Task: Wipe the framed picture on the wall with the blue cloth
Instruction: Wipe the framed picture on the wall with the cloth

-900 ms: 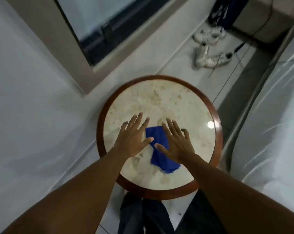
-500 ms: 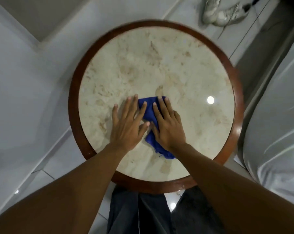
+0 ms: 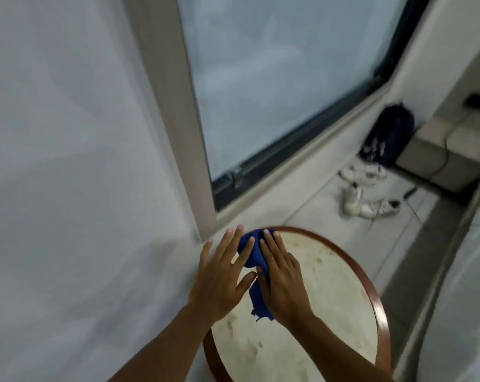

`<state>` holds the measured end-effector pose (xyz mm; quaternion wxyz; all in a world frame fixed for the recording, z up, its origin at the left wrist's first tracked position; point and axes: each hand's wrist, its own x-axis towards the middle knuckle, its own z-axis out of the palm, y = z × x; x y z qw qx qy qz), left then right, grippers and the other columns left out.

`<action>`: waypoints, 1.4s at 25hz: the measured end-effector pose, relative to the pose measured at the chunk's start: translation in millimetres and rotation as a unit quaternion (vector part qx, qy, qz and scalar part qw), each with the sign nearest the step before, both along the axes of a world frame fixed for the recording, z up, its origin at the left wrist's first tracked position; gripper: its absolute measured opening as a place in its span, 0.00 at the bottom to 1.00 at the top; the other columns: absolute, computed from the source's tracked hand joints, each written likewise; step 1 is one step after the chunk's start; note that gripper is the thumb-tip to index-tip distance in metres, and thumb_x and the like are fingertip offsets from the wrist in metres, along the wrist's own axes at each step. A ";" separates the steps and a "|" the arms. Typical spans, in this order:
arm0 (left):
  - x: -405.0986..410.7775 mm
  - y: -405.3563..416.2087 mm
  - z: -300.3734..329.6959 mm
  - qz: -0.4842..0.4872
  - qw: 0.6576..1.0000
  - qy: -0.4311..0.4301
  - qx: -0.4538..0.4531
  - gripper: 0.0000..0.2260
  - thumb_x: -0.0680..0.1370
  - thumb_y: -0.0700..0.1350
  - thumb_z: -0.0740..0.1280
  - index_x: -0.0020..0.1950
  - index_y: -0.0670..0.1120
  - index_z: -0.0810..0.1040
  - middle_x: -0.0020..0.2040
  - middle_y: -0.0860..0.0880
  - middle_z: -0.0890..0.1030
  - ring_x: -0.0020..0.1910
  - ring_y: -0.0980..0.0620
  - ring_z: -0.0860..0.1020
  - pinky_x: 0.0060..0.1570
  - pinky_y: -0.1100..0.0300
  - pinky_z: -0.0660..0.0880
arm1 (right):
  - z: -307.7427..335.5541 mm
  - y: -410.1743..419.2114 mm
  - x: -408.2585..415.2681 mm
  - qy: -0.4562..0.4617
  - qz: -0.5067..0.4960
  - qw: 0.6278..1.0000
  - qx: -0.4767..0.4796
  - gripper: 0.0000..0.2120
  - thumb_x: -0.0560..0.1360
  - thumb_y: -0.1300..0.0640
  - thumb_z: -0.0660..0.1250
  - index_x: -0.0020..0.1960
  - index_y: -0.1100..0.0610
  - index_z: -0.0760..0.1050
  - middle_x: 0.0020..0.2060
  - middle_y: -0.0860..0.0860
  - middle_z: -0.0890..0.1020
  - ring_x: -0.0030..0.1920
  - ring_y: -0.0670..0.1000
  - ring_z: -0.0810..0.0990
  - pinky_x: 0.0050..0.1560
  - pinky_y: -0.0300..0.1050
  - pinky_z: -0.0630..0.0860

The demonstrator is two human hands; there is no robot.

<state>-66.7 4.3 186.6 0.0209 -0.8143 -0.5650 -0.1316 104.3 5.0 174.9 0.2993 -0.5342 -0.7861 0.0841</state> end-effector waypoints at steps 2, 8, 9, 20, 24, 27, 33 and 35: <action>-16.2 1.4 89.1 0.055 0.997 -0.032 0.052 0.28 0.84 0.59 0.45 0.81 0.50 0.47 0.81 0.45 0.57 0.78 0.45 0.59 0.70 0.40 0.68 | 92.4 17.9 -32.7 0.058 0.038 0.995 0.074 0.26 0.83 0.50 0.52 0.78 0.58 0.58 0.79 0.53 0.58 0.79 0.52 0.52 0.76 0.41 0.48; -98.5 -17.0 372.7 0.067 0.946 -0.114 0.296 0.25 0.85 0.54 0.44 0.81 0.51 0.41 0.81 0.46 0.58 0.79 0.46 0.58 0.69 0.43 0.70 | 372.1 35.8 -153.5 0.206 0.162 0.923 0.282 0.25 0.82 0.52 0.53 0.76 0.63 0.61 0.78 0.54 0.61 0.78 0.55 0.58 0.75 0.47 0.57; -118.7 -27.2 414.2 0.065 0.937 -0.096 0.331 0.25 0.85 0.55 0.44 0.81 0.51 0.41 0.81 0.47 0.56 0.80 0.47 0.56 0.72 0.44 0.67 | 413.3 32.1 -171.9 0.216 0.175 0.907 0.316 0.25 0.82 0.53 0.53 0.76 0.63 0.61 0.78 0.55 0.62 0.78 0.56 0.58 0.75 0.49 0.58; -329.7 -77.2 680.0 0.299 0.828 0.152 0.450 0.35 0.80 0.65 0.51 0.81 0.50 0.46 0.82 0.43 0.44 0.80 0.44 0.44 0.77 0.41 0.54 | 722.4 31.9 -348.9 0.267 0.173 0.829 0.460 0.28 0.82 0.47 0.51 0.77 0.61 0.61 0.77 0.56 0.63 0.77 0.57 0.58 0.70 0.54 0.64; -355.1 -64.0 670.2 0.295 0.809 0.214 0.461 0.35 0.79 0.66 0.53 0.81 0.49 0.52 0.82 0.42 0.48 0.81 0.41 0.47 0.76 0.42 0.49 | 742.0 63.0 -380.7 0.202 0.092 0.846 0.485 0.30 0.82 0.45 0.49 0.78 0.61 0.59 0.78 0.56 0.60 0.78 0.56 0.56 0.72 0.56 0.62; -355.2 -61.2 671.1 0.293 0.794 0.223 0.484 0.36 0.79 0.66 0.54 0.81 0.49 0.51 0.82 0.42 0.48 0.81 0.42 0.45 0.77 0.42 0.47 | 734.5 73.4 -388.3 0.177 0.066 0.841 0.507 0.31 0.82 0.43 0.49 0.78 0.59 0.58 0.79 0.54 0.58 0.79 0.53 0.53 0.73 0.51 0.55; -346.3 -62.2 656.0 0.318 0.799 0.209 0.466 0.36 0.79 0.66 0.53 0.81 0.49 0.52 0.82 0.41 0.47 0.81 0.41 0.44 0.77 0.38 0.49 | 705.7 67.8 -385.8 0.161 0.074 0.845 0.505 0.31 0.82 0.42 0.49 0.78 0.61 0.59 0.78 0.55 0.60 0.79 0.54 0.55 0.73 0.53 0.57; -340.8 -60.0 639.6 0.318 0.802 0.205 0.463 0.36 0.79 0.66 0.53 0.81 0.48 0.51 0.82 0.41 0.46 0.81 0.41 0.43 0.77 0.38 0.48 | 670.8 62.3 -383.3 0.154 0.080 0.859 0.482 0.31 0.82 0.42 0.50 0.79 0.60 0.57 0.79 0.55 0.58 0.79 0.54 0.53 0.74 0.53 0.56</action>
